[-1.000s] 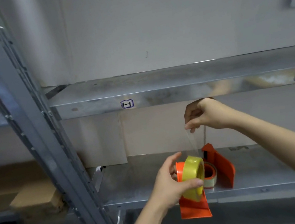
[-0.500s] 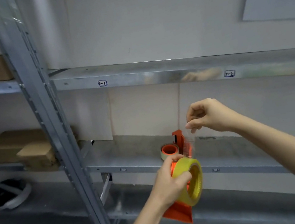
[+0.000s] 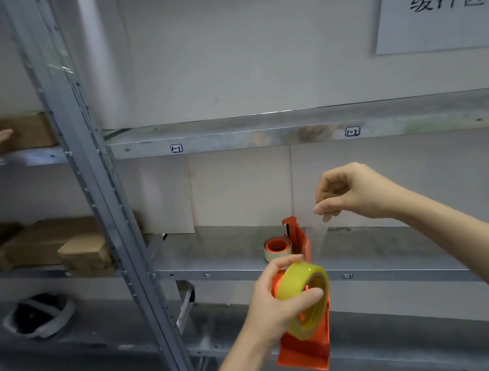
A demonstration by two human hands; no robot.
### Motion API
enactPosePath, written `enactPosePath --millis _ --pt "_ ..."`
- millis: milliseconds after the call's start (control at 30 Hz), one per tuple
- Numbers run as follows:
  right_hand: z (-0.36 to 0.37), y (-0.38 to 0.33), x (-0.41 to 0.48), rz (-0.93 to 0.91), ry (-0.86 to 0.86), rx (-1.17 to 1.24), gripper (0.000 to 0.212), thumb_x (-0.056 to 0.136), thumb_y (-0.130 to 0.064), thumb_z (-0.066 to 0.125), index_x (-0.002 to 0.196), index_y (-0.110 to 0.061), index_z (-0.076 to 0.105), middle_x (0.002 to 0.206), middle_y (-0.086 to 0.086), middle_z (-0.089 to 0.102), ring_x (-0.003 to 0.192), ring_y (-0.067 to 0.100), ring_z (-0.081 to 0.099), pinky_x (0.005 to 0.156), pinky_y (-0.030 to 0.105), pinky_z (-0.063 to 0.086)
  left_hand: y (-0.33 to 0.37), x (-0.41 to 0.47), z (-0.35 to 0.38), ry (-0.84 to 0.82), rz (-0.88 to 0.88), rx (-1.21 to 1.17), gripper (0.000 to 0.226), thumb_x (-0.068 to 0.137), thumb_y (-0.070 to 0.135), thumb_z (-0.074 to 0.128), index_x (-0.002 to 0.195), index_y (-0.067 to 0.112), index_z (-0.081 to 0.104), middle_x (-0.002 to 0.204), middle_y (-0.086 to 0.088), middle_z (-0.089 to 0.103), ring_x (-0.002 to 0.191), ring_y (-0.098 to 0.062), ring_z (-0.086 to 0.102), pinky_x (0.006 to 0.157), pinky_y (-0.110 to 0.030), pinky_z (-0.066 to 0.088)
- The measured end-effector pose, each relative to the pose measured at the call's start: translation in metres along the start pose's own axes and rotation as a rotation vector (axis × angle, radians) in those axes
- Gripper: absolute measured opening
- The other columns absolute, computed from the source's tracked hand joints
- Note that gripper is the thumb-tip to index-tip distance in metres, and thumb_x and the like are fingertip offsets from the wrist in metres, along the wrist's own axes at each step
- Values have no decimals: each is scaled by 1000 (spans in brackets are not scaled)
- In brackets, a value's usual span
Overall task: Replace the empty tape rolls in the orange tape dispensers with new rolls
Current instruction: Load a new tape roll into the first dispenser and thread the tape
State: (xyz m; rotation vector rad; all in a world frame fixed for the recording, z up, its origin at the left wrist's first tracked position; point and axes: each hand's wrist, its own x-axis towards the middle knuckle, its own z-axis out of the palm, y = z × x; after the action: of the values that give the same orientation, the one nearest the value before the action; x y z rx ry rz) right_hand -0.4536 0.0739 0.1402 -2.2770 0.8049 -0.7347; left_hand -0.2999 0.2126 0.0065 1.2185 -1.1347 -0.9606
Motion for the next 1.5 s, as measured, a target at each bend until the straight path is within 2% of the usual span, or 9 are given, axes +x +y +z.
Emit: enactPosePath --millis 133,233,500,800,933,1000,1133,1267,1500 --pt "4 -3 0 10 9 -7 15 72 -3 77 67 -5 63 58 3 70 61 22 69 60 28 56 3 -5 -11 -38 -29 -102 65 52 25 85 112 17 63 95 -3 73 85 -14 70 69 -24 55" --pt "8 -4 1 12 20 -18 15 72 -4 78 68 -4 64 59 4 70 62 25 68 62 31 56 6 -8 -16 -61 -19 -129 55 61 40 76 111 18 65 99 -1 72 87 -13 68 67 -24 53" --pt "15 -14 5 0 21 -4 14 72 -5 78 68 -6 65 62 10 71 63 28 69 64 33 57 0 -13 -24 -75 91 27 60 73 41 72 129 40 52 113 4 70 102 -16 68 94 -37 53" --pt "26 -17 11 28 2 4 13 72 -7 79 69 -6 66 66 12 73 65 24 71 63 30 58 -7 -17 -28 -160 -2 72 65 80 54 59 138 35 40 119 14 67 113 -7 63 106 -41 46" --pt "25 -13 10 124 -36 27 16 69 -10 81 72 -2 68 63 9 72 54 13 65 58 23 53 -12 -21 -23 -200 -42 34 65 84 52 55 143 32 35 128 8 63 122 -11 57 111 -43 40" --pt "24 -7 8 181 -48 21 15 67 -12 83 70 -4 70 59 7 71 53 13 62 60 27 51 -14 -23 -23 -230 -51 7 64 89 42 55 145 26 31 133 -3 61 126 -17 55 110 -38 42" --pt "21 3 0 296 -88 28 16 66 -14 84 72 -3 73 55 1 68 50 11 56 56 21 48 -16 -23 -25 -290 -64 -15 48 99 12 50 143 15 31 127 -14 64 119 -16 61 90 -20 51" --pt "18 10 -10 353 -133 27 13 68 -19 83 69 -9 75 59 4 69 48 8 51 53 17 43 -18 -19 -27 -345 -80 -9 48 97 7 49 141 17 31 127 -11 65 113 -5 63 81 -13 51" --pt "8 15 -19 425 -184 107 10 68 -13 82 71 -7 74 56 0 68 51 9 55 50 15 43 -30 -17 -22 -350 -82 -90 62 89 13 61 142 19 30 128 -12 64 122 -23 59 94 -27 52"
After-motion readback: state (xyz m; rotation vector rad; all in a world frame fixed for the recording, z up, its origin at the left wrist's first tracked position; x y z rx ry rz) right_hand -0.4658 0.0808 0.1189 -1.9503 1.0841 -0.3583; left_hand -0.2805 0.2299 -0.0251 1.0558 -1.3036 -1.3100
